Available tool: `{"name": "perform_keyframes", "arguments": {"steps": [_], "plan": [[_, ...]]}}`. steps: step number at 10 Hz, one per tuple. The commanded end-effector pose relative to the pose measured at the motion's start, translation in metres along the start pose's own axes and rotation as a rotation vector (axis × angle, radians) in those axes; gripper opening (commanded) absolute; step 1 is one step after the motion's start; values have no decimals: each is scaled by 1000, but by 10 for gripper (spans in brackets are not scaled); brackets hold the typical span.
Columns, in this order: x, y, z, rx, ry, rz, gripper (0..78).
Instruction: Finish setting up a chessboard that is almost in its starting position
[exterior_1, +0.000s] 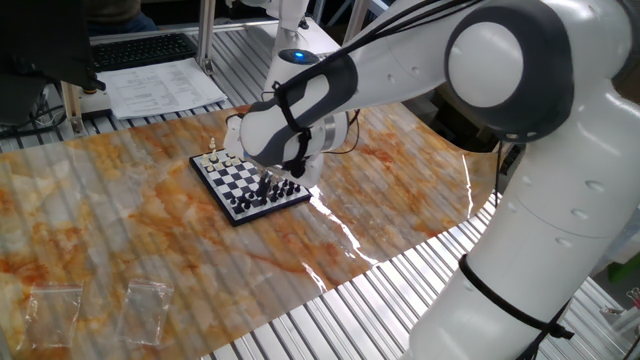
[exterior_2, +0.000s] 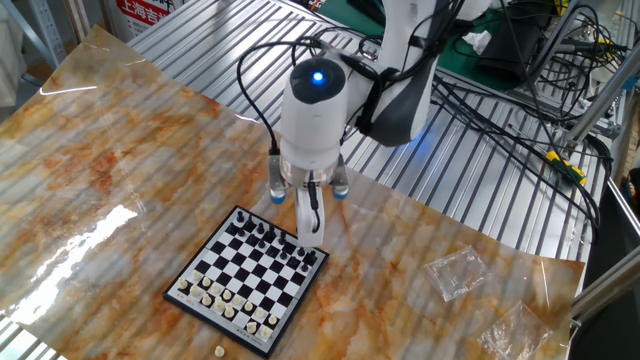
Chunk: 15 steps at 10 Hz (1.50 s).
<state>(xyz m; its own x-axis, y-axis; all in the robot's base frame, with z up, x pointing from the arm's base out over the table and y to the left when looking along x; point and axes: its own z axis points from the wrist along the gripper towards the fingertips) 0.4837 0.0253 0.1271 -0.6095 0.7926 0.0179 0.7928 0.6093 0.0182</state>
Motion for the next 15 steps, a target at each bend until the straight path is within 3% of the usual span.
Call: {"name": "perform_keyframes", "arguments": {"steps": [1,5,15], "plan": [[-2,7,3,-9,-8,7,12],[-2,10,9,-14,-22,10,12],[-11,10,20,-32,-21,-1,12]]}}
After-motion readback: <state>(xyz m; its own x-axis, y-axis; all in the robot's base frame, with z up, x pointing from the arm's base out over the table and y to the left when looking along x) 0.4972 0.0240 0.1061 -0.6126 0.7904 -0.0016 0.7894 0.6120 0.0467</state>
